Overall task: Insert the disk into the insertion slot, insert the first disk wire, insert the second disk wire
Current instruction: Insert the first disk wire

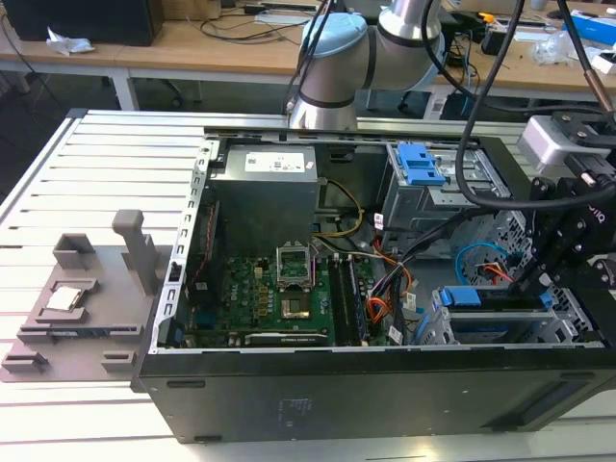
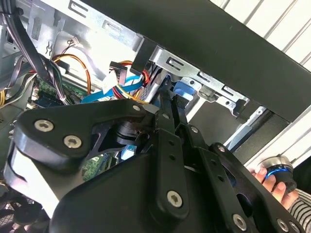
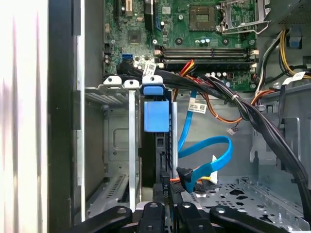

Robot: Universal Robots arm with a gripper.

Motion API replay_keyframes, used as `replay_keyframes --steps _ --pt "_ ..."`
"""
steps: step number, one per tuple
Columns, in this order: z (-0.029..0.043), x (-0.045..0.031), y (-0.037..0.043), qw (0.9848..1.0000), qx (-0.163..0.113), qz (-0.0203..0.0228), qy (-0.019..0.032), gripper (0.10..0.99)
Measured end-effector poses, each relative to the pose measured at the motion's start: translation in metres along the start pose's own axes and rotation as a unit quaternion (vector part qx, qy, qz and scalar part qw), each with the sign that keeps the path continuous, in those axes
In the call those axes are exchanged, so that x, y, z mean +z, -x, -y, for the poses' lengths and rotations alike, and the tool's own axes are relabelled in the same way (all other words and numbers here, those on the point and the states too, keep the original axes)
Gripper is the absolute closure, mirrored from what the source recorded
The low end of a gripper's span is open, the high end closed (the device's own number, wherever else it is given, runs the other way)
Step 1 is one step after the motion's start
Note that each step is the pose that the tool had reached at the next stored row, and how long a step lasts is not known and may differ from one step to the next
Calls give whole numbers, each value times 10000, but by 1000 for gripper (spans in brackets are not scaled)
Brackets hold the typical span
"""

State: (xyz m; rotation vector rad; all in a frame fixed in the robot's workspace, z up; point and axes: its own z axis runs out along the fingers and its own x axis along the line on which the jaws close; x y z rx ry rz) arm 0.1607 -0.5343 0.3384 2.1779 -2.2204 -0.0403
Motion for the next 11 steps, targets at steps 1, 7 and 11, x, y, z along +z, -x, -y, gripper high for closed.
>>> replay_keyframes --steps 1,7,11 --pt "0 -3 0 10000 0 -2 -1 922" --pt "-1 -8 -1 10000 0 3 -2 922" --pt "-3 20 -2 10000 0 1 -2 922"
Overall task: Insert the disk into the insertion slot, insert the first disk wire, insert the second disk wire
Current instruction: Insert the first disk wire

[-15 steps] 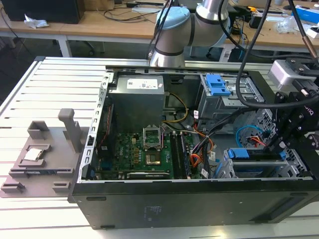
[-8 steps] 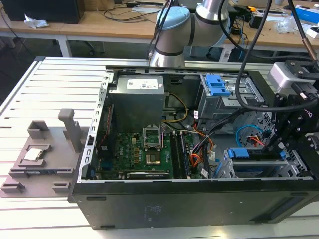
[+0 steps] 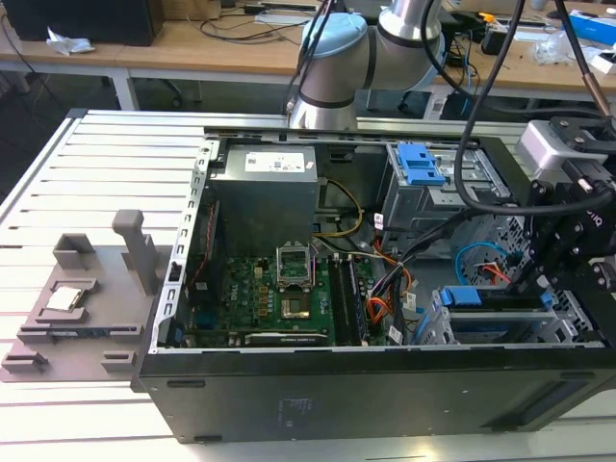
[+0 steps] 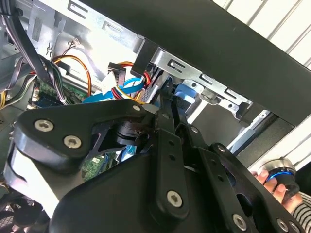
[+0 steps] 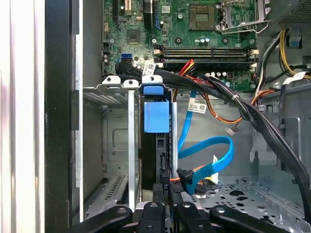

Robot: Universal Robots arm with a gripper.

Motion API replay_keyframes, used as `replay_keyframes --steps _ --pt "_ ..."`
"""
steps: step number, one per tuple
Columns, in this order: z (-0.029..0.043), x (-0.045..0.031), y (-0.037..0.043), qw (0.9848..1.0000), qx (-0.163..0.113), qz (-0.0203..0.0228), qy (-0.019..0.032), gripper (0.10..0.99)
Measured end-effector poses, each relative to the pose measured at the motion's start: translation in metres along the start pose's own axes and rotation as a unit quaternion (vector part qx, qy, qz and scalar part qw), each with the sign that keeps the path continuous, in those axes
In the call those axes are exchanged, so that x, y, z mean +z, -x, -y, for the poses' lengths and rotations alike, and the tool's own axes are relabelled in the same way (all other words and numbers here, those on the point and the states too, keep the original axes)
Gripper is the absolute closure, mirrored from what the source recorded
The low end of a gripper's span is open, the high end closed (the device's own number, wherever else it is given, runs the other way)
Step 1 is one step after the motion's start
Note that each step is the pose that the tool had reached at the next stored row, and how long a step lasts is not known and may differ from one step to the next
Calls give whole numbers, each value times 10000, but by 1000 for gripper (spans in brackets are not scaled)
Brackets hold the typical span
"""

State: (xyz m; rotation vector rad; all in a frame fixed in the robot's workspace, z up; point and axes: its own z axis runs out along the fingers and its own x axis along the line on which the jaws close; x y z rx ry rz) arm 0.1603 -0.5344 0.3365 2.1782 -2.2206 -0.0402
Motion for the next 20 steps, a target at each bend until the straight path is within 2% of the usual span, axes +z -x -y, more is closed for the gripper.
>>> replay_keyframes --steps 13,20 --pt "-8 18 0 10000 0 3 0 922" --pt "-9 -9 0 10000 0 11 0 922"
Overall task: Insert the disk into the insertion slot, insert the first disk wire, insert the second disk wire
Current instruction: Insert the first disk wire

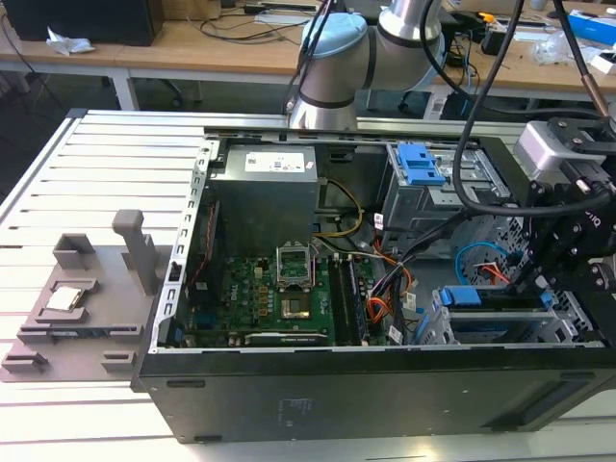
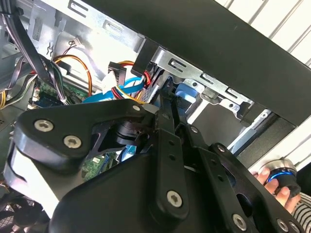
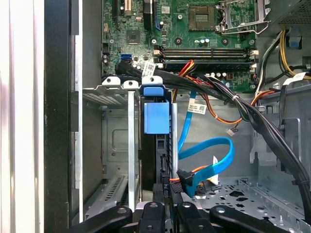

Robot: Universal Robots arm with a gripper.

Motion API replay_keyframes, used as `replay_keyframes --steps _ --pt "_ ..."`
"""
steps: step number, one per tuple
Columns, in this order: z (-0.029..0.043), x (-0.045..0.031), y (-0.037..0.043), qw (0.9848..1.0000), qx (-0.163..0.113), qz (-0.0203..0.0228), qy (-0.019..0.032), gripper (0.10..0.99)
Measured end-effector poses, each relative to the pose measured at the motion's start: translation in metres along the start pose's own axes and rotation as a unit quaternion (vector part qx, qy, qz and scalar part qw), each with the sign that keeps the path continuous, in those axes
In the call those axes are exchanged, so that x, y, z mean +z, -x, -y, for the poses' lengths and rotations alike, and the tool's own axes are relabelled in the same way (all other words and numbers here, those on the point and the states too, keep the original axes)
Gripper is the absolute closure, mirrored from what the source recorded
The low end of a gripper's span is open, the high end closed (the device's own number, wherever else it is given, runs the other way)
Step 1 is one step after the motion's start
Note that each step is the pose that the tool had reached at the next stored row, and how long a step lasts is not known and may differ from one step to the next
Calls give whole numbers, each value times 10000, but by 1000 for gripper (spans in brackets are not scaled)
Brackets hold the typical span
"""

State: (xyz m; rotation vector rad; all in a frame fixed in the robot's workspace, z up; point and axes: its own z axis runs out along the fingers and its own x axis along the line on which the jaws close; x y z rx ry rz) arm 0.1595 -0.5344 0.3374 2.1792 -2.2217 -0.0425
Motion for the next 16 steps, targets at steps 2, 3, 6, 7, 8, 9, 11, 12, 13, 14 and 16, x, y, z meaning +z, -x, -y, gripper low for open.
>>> replay_keyframes --steps 2,3,6,7,8,9,11,12,13,14,16 --pt "0 -1 0 10000 0 1 0 910" --pt "0 0 0 10000 0 2 0 847" --pt "-1 -34 1 10000 0 2 -1 847" --pt "-3 -65 6 10000 -1 3 -2 847" --pt "-5 -122 13 10000 0 3 -3 847" --pt "-7 -152 20 10000 0 3 -3 847" --pt "-12 -231 49 10000 0 3 -4 847" --pt "-14 -301 71 10000 0 3 -6 925" --pt "-17 -364 83 10000 0 3 -7 984" --pt "-19 -399 86 10000 0 3 -7 980" --pt "-21 -455 88 10000 0 3 -8 980"
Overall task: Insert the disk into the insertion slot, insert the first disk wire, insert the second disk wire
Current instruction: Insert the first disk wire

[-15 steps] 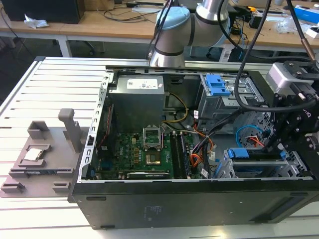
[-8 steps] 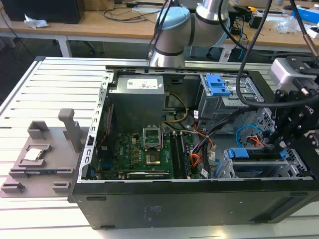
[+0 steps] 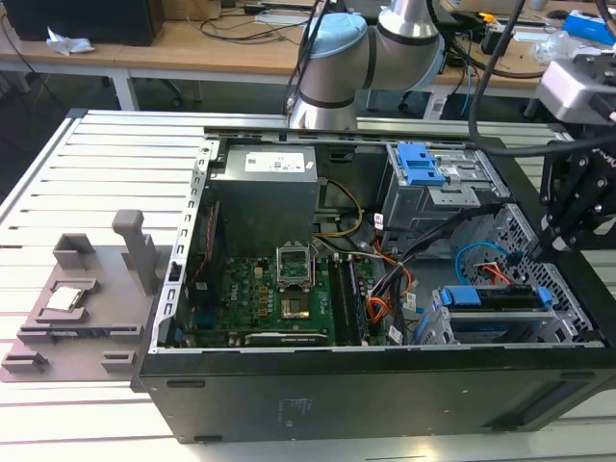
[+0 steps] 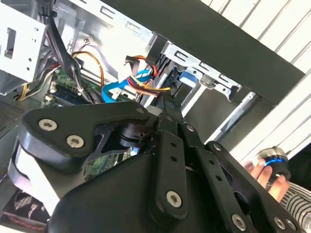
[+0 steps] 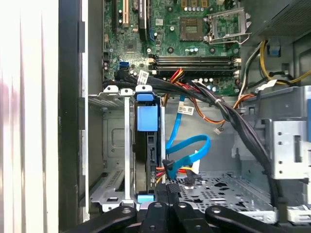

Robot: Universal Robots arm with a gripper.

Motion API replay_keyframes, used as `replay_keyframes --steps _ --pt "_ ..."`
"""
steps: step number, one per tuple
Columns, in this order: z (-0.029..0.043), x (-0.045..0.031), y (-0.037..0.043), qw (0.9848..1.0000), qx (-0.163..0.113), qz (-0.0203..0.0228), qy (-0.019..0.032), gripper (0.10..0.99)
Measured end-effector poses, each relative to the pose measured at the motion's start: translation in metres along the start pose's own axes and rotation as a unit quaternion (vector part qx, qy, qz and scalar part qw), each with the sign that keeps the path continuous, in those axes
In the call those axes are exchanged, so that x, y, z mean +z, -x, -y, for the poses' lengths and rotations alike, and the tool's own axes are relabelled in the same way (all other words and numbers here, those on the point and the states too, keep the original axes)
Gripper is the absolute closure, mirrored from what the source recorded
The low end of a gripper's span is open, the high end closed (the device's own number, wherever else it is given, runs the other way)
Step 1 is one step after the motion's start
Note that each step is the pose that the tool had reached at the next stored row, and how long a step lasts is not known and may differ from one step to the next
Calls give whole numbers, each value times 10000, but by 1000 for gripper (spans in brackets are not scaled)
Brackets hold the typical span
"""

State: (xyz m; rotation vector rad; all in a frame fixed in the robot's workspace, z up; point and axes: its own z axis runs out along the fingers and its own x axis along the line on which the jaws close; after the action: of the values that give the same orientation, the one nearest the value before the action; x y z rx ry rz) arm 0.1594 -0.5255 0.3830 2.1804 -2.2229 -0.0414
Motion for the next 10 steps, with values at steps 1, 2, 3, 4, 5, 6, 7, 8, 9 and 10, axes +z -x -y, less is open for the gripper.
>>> replay_keyframes --steps 1,2,3,4,5,6,7,8,9,10 --pt "-1 -19 0 10000 0 0 0 980" --pt "-2 -38 0 10000 0 0 0 980" --pt "-1 -39 0 10000 0 2 0 980" --pt "-2 -39 0 10000 0 2 0 980" --pt "-1 -41 0 10000 0 0 0 980" --pt "-2 -42 0 10000 0 0 0 980" --pt "-2 -46 0 10000 0 1 0 980" --pt "-2 -50 0 10000 0 0 0 980" --pt "-2 -50 0 10000 0 1 0 980" --pt "-2 -51 0 10000 0 0 0 980"
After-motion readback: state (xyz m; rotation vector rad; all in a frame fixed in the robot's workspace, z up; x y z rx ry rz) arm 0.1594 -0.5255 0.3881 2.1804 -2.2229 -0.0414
